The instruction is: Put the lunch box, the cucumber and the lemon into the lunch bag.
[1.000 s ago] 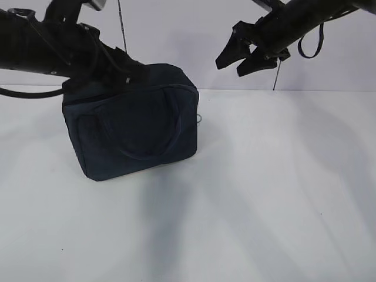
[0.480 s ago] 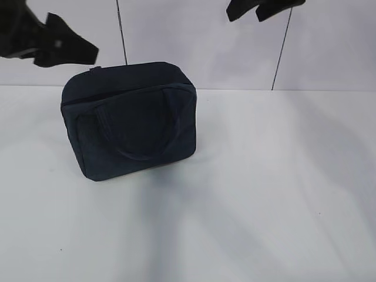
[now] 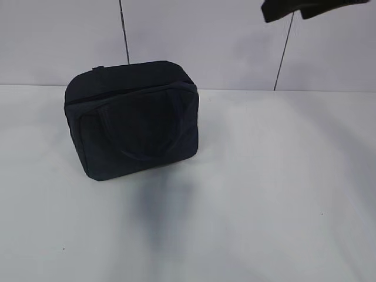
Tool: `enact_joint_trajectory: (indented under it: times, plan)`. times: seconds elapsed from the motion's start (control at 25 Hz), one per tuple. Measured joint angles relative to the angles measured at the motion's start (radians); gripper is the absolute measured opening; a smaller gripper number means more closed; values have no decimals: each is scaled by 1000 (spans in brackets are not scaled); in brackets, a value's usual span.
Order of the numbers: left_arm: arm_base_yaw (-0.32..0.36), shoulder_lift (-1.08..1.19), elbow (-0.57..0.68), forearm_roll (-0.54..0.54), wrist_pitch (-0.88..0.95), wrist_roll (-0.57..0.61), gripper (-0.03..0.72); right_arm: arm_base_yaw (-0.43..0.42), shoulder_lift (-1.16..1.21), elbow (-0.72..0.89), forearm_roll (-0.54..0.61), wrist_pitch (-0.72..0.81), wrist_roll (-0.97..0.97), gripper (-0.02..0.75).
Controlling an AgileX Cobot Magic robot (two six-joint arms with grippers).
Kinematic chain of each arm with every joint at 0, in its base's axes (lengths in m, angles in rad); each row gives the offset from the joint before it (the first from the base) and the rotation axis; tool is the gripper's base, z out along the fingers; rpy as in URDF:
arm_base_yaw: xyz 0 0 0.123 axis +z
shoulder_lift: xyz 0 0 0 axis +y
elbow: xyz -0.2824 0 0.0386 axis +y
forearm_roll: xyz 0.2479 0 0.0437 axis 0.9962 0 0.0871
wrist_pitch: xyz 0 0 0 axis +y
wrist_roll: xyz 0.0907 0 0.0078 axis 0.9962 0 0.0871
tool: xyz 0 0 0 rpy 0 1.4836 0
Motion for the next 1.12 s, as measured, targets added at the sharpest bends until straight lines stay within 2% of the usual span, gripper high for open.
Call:
enact_joint_trajectory:
  times: [0.16,0.32,0.68,1.12]
  plan:
    - [28,-120,29,5,48,-61,443,0,-204,236,-2,-90,-4,560]
    - [31,-278,149,36,56,-117,443,0,-362,385,-8,-114,-14,560]
    - [32,-655,337,220,145,-297,443,0,-683,655,-28,-143,-20,560]
    - [32,-897,448,307,242,-380,443,0,-976,875,-66,-95,-15,560]
